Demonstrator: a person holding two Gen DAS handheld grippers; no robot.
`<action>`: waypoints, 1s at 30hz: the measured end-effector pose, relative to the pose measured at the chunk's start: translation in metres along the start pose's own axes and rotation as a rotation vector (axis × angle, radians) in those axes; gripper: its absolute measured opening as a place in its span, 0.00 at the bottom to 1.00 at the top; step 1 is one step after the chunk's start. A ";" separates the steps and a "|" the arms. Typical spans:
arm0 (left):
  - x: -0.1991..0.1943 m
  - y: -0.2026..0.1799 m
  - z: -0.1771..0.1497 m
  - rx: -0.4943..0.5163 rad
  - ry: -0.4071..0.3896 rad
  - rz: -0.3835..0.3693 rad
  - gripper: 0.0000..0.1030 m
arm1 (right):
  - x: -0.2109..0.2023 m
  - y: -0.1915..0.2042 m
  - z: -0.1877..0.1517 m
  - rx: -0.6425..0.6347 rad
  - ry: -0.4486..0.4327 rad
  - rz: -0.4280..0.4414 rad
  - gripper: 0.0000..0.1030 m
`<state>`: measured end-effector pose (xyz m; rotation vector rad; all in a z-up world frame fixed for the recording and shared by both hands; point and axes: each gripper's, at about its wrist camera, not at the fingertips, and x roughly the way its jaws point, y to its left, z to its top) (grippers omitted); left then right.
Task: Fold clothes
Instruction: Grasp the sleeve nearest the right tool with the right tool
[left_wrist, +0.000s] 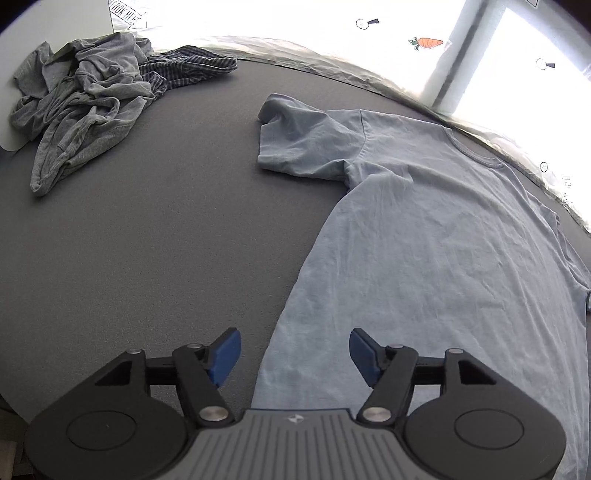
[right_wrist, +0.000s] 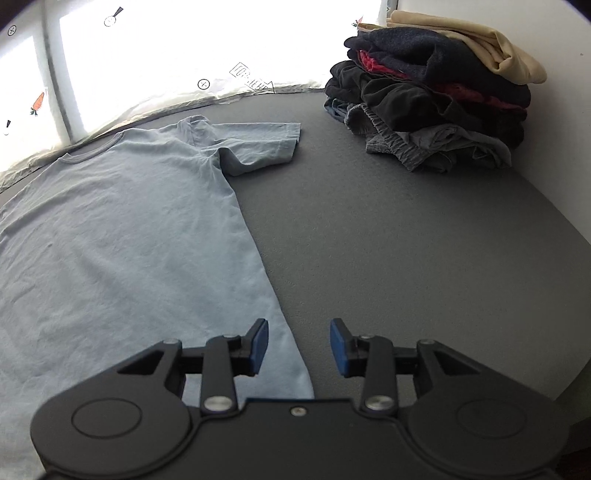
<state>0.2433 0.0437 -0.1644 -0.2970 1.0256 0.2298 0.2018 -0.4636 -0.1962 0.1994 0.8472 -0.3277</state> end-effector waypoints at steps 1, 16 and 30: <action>0.005 -0.006 0.004 0.004 0.004 0.004 0.71 | 0.005 0.000 0.004 0.033 -0.002 0.013 0.36; 0.113 -0.121 0.106 0.110 0.056 -0.017 0.76 | 0.120 -0.031 0.102 0.387 -0.067 0.086 0.35; 0.190 -0.183 0.158 0.095 0.045 0.149 0.92 | 0.248 0.010 0.226 0.058 -0.148 0.077 0.56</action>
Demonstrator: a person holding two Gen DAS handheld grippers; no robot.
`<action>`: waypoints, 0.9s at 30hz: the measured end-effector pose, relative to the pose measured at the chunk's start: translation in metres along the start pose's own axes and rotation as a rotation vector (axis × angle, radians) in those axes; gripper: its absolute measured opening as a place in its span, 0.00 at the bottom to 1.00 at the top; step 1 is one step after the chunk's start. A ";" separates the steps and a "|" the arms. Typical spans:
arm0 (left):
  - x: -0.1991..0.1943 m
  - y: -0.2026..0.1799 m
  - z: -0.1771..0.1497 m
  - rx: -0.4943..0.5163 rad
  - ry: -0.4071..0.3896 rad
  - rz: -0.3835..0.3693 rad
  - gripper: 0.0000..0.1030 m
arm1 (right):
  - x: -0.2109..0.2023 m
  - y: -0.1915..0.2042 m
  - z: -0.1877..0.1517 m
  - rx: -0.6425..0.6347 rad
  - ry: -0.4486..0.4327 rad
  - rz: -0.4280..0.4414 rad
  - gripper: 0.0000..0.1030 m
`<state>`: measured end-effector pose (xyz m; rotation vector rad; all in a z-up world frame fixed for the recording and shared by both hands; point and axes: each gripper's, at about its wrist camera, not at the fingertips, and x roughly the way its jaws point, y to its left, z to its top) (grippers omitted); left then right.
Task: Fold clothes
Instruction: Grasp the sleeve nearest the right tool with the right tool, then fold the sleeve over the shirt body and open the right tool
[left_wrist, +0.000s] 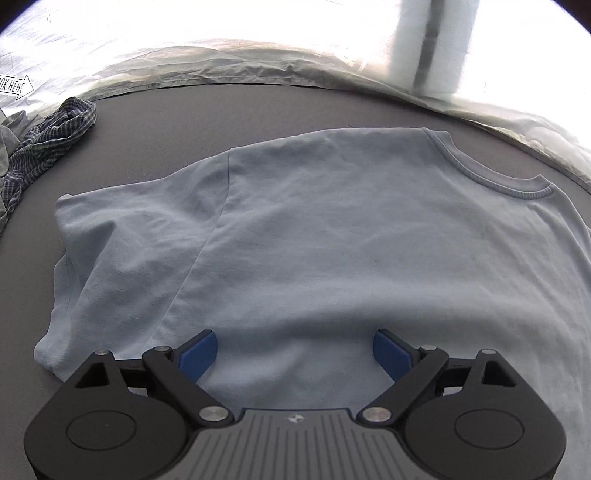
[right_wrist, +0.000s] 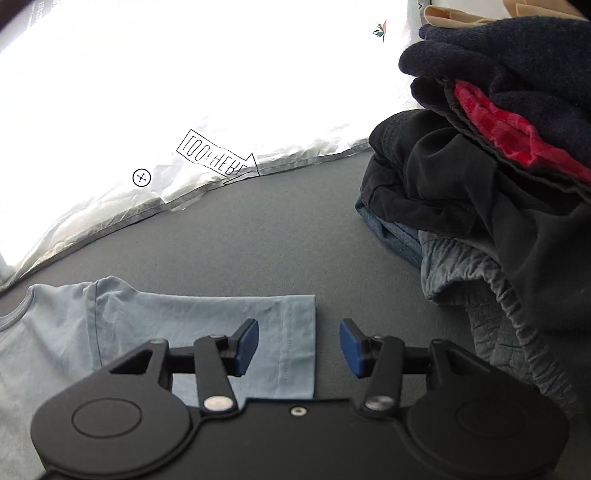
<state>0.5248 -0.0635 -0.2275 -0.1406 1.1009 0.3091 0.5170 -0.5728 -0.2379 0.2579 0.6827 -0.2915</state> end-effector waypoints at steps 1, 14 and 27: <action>0.002 0.002 0.000 -0.015 0.006 0.000 0.95 | 0.006 0.000 0.004 -0.002 -0.002 0.002 0.57; 0.008 0.007 0.007 -0.031 0.040 -0.003 1.00 | 0.009 0.027 -0.004 -0.336 0.015 -0.004 0.08; 0.008 0.012 0.008 0.011 0.062 -0.035 1.00 | -0.006 0.024 -0.003 -0.214 0.041 -0.205 0.48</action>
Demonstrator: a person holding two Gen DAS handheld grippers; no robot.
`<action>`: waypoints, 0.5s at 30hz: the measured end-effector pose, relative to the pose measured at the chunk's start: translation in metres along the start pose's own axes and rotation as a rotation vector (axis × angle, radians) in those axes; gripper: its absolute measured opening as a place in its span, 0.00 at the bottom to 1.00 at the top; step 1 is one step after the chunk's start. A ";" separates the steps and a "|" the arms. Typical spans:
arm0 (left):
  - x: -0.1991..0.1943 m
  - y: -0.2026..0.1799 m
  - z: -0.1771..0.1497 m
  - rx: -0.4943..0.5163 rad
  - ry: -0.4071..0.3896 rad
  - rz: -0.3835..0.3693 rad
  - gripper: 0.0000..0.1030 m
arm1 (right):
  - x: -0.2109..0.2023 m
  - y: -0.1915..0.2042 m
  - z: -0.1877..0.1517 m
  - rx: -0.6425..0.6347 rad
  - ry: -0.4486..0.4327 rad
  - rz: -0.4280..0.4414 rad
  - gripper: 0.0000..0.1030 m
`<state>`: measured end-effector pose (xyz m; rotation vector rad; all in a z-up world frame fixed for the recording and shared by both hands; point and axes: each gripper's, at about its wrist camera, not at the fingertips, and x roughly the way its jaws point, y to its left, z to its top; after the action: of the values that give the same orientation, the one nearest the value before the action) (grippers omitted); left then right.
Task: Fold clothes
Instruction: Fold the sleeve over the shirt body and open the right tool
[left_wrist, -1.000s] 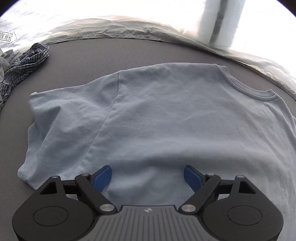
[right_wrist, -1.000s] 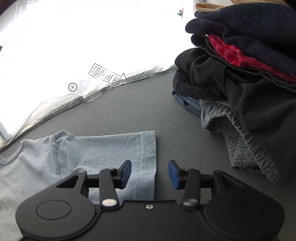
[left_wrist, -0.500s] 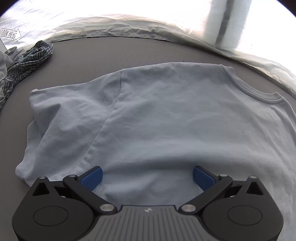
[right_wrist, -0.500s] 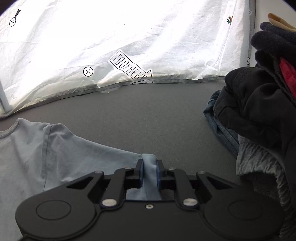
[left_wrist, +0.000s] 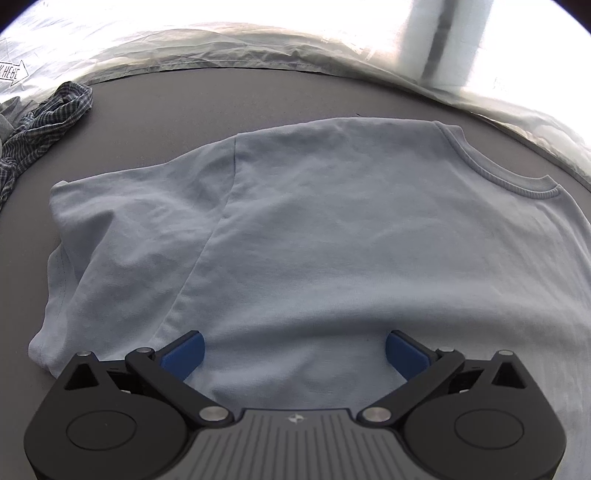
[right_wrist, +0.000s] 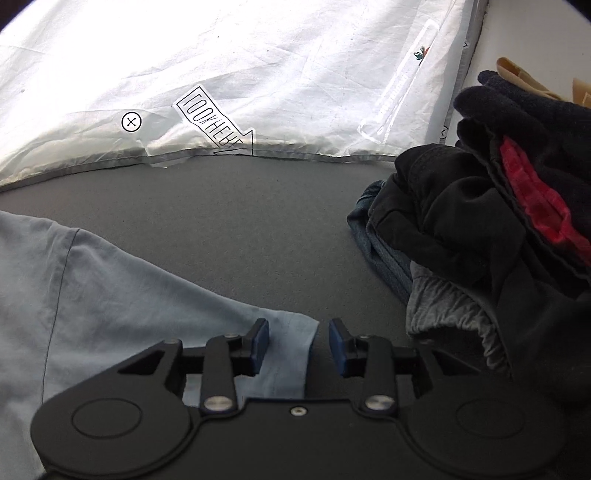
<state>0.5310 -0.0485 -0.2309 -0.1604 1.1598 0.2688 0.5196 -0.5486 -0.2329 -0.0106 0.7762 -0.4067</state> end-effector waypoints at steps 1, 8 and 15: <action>-0.002 0.002 -0.001 0.010 0.010 -0.011 1.00 | -0.007 -0.004 -0.002 0.025 -0.002 0.000 0.48; -0.047 0.044 -0.046 -0.049 -0.027 -0.132 1.00 | -0.092 -0.002 -0.050 0.134 -0.015 0.170 0.88; -0.085 0.098 -0.103 -0.061 -0.047 -0.074 1.00 | -0.152 0.057 -0.103 0.044 0.030 0.322 0.99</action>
<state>0.3803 0.0073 -0.1920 -0.2494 1.0969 0.2417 0.3723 -0.4266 -0.2126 0.1602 0.7831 -0.1185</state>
